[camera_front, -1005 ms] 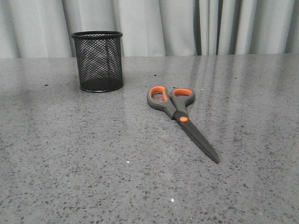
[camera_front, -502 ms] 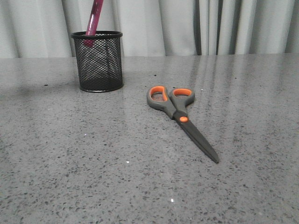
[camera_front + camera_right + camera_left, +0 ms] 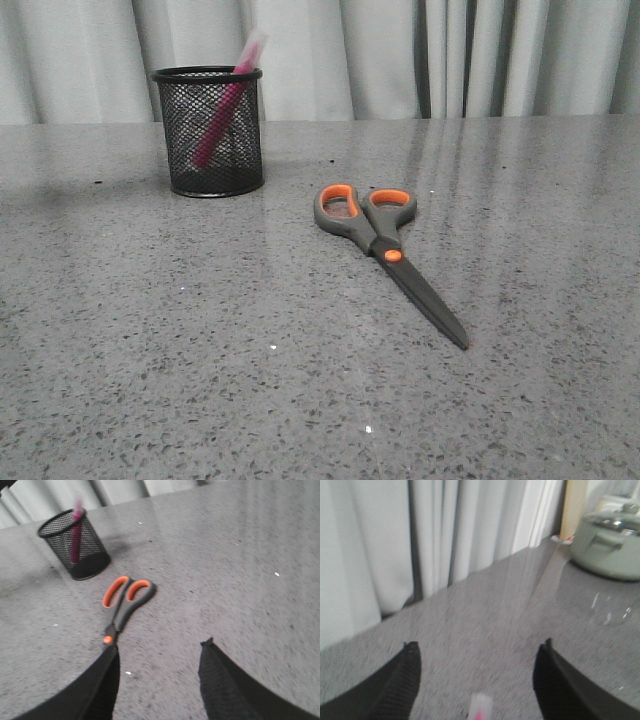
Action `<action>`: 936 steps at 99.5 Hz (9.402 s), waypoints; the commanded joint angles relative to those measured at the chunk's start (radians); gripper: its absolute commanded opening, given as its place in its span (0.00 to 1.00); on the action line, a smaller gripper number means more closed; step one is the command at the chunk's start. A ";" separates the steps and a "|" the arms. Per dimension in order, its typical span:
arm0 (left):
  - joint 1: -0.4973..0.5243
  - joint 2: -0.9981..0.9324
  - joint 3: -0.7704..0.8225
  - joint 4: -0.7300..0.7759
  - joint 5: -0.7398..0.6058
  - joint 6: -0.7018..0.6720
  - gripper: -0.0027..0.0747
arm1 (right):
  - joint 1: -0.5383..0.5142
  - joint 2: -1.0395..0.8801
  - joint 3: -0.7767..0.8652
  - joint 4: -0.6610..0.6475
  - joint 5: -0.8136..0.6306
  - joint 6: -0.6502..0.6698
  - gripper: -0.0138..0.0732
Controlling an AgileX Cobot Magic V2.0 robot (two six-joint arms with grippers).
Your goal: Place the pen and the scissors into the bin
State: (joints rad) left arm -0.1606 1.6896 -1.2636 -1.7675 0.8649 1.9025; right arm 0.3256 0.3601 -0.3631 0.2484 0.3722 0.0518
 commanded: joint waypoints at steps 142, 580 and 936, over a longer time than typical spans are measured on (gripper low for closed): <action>-0.123 -1.190 0.060 0.545 0.039 -0.399 0.29 | 0.235 1.328 -1.177 -0.201 0.784 -0.114 0.54; -0.202 -1.356 0.233 1.417 -0.218 -1.139 0.11 | 0.315 1.120 -1.055 -0.248 -0.452 -0.023 0.09; 0.125 -1.725 1.309 1.613 -0.557 -1.852 0.01 | 0.315 -0.163 0.048 -0.459 -0.460 -0.024 0.08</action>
State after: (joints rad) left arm -0.0288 -0.0040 0.0027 -0.1505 0.3422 0.0603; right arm 0.6439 0.1880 -0.2902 -0.2008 -0.0116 0.0315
